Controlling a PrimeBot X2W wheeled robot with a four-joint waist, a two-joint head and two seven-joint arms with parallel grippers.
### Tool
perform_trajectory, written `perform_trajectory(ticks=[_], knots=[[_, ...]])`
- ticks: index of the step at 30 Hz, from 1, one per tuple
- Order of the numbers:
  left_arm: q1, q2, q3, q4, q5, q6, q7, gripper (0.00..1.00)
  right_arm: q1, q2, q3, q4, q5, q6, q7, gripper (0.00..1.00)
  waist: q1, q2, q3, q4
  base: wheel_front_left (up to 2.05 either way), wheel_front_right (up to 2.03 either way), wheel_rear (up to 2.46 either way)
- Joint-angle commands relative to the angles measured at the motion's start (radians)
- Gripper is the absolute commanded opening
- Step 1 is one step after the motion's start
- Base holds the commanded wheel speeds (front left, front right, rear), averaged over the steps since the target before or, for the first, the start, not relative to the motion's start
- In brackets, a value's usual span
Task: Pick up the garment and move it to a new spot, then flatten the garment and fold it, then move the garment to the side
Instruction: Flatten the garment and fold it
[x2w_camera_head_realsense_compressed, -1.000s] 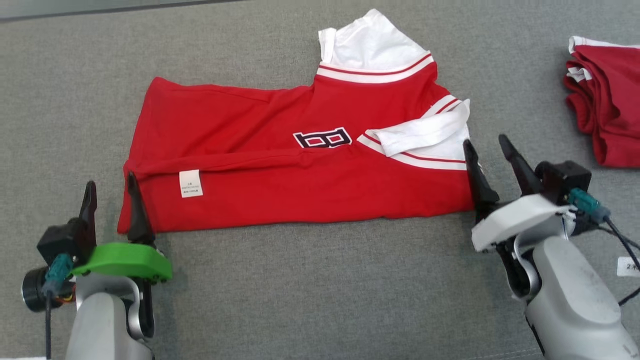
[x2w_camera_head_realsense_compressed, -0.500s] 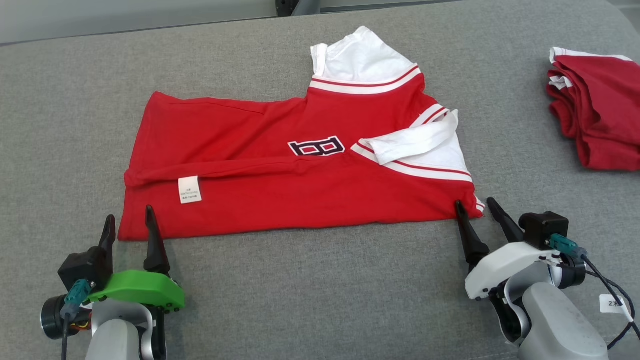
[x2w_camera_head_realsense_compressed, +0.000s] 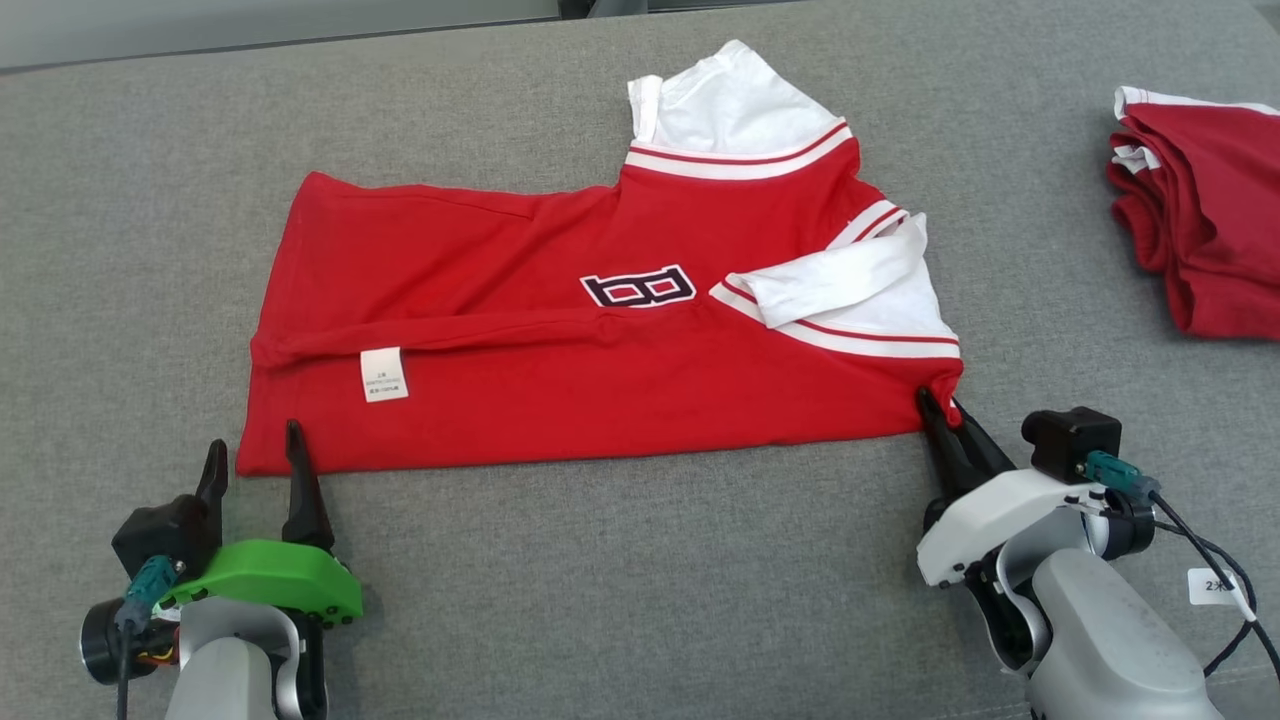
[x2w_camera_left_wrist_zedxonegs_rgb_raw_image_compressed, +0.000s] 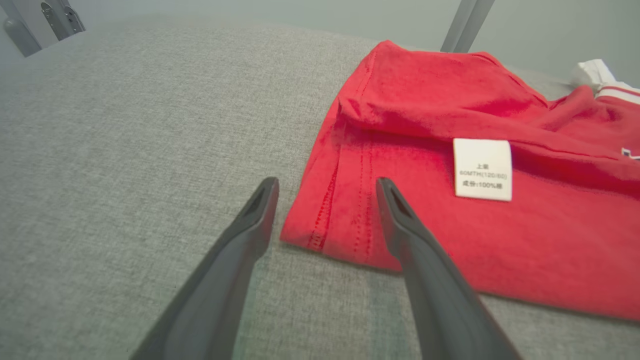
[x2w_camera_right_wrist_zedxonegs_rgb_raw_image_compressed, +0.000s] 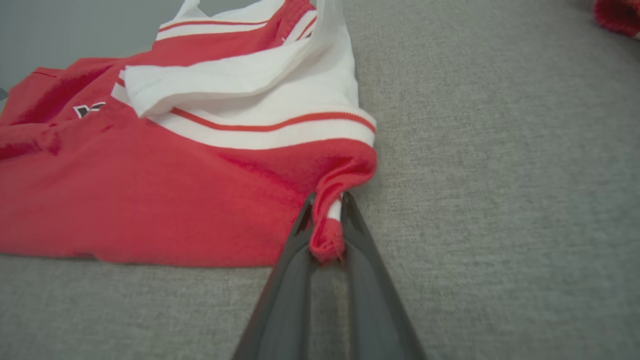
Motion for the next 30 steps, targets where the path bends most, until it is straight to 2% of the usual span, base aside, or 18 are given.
perform_trajectory(ticks=[1,6,8,9,10,17,24,30], knots=[[-0.018,0.005,0.008,0.007,0.001,-0.003,0.000,1.00,-0.009,-0.007,0.003,-0.004,0.008,-0.002,0.001,0.00,0.0000,0.0094,0.003,-0.003,0.00,0.00,0.00],[-0.045,0.005,0.041,0.094,-0.012,0.014,0.000,1.00,-0.006,-0.013,0.019,-0.033,0.014,-0.002,0.000,0.00,0.0000,0.0094,0.009,-0.014,0.00,0.00,0.00],[-0.050,0.004,0.052,0.123,-0.041,0.000,0.001,1.00,-0.004,-0.013,0.024,-0.040,0.016,-0.002,0.000,0.00,0.0000,0.0094,0.011,-0.018,0.00,0.00,0.00],[-0.053,0.003,0.052,0.130,-0.045,-0.009,0.001,0.10,-0.004,-0.013,0.025,-0.047,0.018,-0.002,0.000,0.00,0.0000,0.0094,0.012,-0.019,0.00,0.00,0.00],[-0.059,0.004,0.052,0.140,-0.053,-0.017,0.001,0.00,-0.005,-0.013,0.026,-0.053,0.020,-0.002,0.000,0.00,0.0000,0.0094,0.013,-0.020,0.00,0.00,0.00],[-0.050,0.003,0.034,0.157,-0.070,-0.051,0.001,0.00,0.017,-0.005,0.019,-0.064,0.030,-0.002,0.000,0.00,0.0000,0.0094,-0.020,-0.017,0.00,0.00,0.00],[0.039,0.005,0.045,0.142,-0.082,-0.074,0.001,0.00,0.093,0.003,-0.007,-0.050,0.047,-0.002,0.000,0.00,0.0000,0.0094,-0.154,-0.008,0.00,0.00,0.00],[0.126,0.005,0.045,0.154,-0.050,-0.083,0.000,0.00,0.180,-0.003,-0.015,-0.063,0.058,-0.002,0.000,0.00,0.0000,0.0094,-0.256,-0.003,0.00,0.00,0.00]])
